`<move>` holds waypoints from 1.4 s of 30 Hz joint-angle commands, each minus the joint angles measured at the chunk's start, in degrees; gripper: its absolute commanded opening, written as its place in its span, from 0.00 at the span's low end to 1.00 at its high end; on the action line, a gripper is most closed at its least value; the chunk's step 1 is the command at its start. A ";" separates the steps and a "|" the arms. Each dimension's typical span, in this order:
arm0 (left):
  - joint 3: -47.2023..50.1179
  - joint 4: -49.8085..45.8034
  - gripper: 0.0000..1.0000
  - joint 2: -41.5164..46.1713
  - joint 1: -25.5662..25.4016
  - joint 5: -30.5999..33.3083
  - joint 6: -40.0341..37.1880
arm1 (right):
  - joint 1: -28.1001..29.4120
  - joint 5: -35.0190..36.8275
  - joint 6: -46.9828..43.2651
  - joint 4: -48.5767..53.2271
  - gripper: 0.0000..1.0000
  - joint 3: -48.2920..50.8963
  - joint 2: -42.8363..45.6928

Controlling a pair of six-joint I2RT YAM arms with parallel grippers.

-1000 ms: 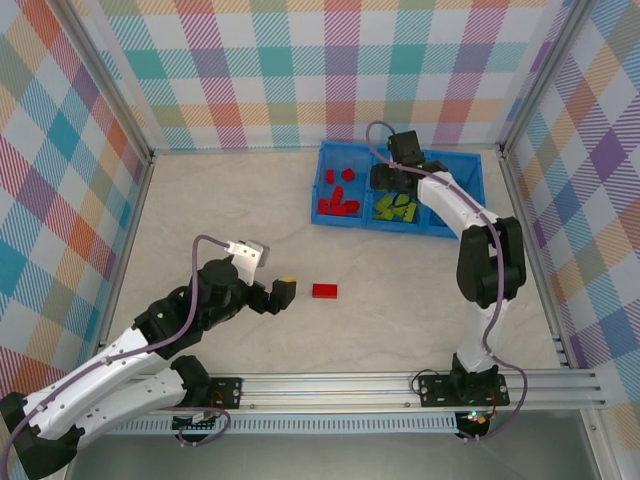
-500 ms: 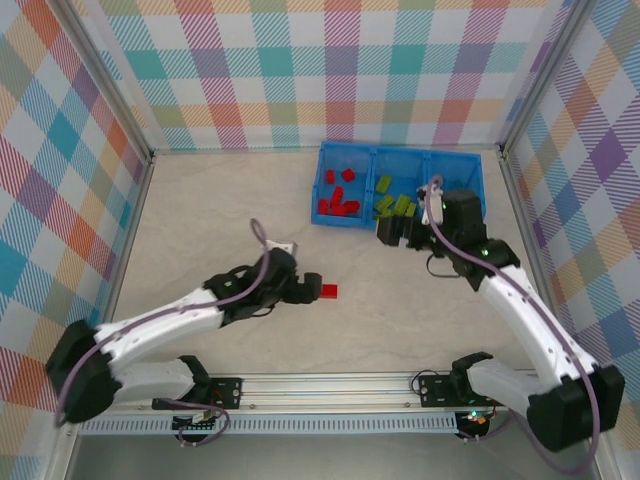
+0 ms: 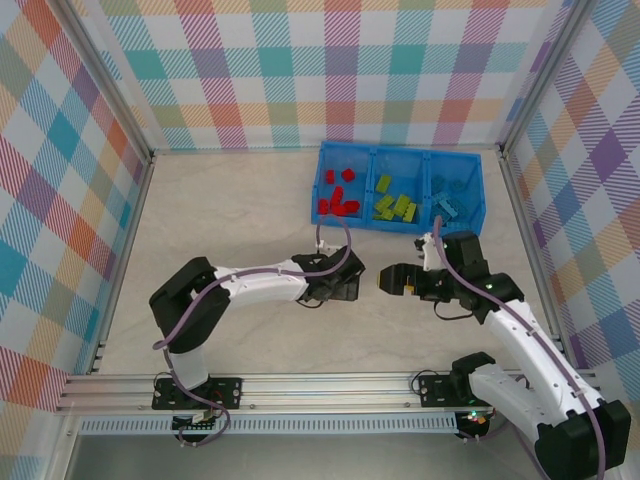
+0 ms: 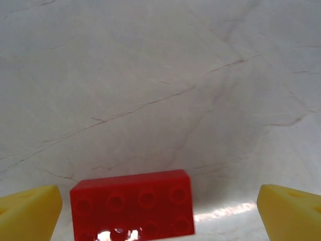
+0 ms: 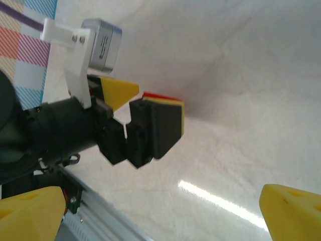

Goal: Sort the legos into containers by color

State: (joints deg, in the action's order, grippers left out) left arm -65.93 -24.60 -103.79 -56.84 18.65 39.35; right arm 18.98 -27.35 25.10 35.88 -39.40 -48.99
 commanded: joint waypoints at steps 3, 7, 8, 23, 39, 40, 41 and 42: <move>1.39 -1.86 1.00 0.13 -0.64 6.70 3.39 | 0.05 -3.61 2.08 0.56 1.00 1.97 2.06; 1.64 -1.41 0.96 -1.45 -0.64 5.53 3.47 | 0.03 -4.61 2.95 0.16 1.00 2.03 2.05; 1.75 -0.89 0.94 -1.70 -0.64 4.82 3.52 | 0.07 -4.56 3.02 0.43 1.00 1.76 2.05; 3.00 2.15 0.61 -2.52 -0.60 0.30 5.24 | 10.19 6.70 4.21 12.58 1.00 -6.29 0.20; -16.04 14.80 0.49 -1.26 10.72 4.45 -14.78 | 13.27 24.17 6.12 3.46 1.00 -6.39 9.73; -19.13 15.49 0.49 -3.52 11.72 3.43 -15.74 | 13.27 24.53 5.95 1.86 1.00 -5.93 10.49; -21.91 15.55 0.49 -5.61 12.51 2.96 -16.28 | 13.27 24.70 5.68 0.57 1.00 -5.66 11.02; -25.23 15.48 0.50 -8.01 13.51 2.47 -16.61 | 13.27 24.72 5.55 -0.65 1.00 -5.41 11.40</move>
State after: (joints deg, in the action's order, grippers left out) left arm -86.15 -12.67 -106.34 -45.12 22.28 27.59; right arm 31.92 -5.45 30.87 40.88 -45.84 -38.81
